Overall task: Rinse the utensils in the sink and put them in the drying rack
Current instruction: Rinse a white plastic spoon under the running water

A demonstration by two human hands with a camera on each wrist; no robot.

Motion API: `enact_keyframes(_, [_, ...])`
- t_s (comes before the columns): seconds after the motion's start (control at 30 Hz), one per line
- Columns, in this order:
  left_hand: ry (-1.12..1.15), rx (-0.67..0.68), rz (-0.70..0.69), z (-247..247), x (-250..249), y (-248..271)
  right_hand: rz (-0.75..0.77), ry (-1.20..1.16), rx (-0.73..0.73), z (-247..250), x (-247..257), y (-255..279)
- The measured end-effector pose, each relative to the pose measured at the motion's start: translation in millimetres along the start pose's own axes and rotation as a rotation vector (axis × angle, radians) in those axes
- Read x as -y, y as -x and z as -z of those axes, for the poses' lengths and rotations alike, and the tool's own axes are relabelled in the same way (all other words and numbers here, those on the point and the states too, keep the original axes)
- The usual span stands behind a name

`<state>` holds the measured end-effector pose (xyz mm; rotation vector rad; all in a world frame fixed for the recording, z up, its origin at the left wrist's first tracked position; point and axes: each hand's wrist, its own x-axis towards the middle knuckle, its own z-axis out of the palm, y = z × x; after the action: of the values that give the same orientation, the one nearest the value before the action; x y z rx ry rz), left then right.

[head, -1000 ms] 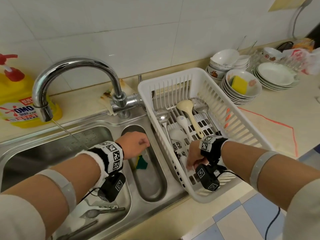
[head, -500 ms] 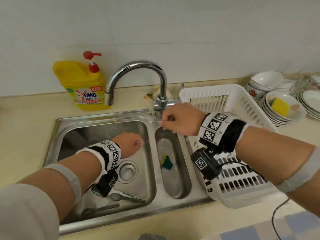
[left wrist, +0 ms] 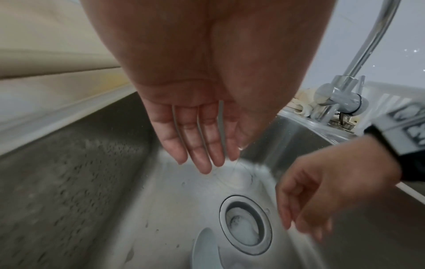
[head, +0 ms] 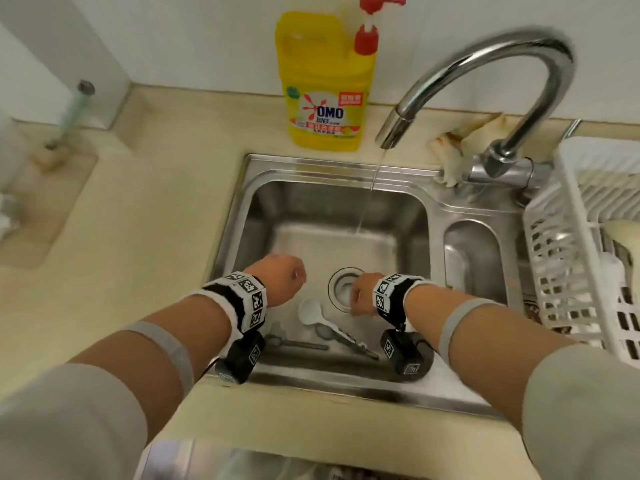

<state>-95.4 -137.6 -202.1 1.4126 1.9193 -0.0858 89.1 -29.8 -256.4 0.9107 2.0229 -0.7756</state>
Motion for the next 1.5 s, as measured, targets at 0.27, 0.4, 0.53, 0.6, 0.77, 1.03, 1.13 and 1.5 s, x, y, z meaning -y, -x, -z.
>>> enact_keyframes(0.27, [0.119,-0.031,0.009,-12,30,-28,-0.040,0.055,0.138,-44,17,-71])
enact_keyframes(0.4, [0.136,-0.035,-0.020,-15,38,-37,-0.080,-0.041,0.088,-57,21,-90])
enact_keyframes(0.53, [0.150,-0.007,-0.014,-14,41,-42,-0.072,-0.037,0.073,-57,24,-88])
enact_keyframes(0.6, [0.154,0.014,-0.017,-10,39,-46,-0.065,-0.028,0.065,-47,23,-76])
enact_keyframes(0.77, [0.224,0.004,-0.007,2,21,-67,-0.085,-0.154,-0.212,-9,8,-32])
enact_keyframes(1.03, [0.407,-0.005,-0.016,30,-18,-106,-0.100,-0.643,-0.637,51,-35,34])
enact_keyframes(1.13, [0.625,0.020,-0.061,37,-29,-116,-0.040,-0.719,-0.695,65,-45,45])
enact_keyframes(1.5, [1.001,-0.027,-0.043,42,-55,-129,0.033,-1.429,-0.876,89,-56,58])
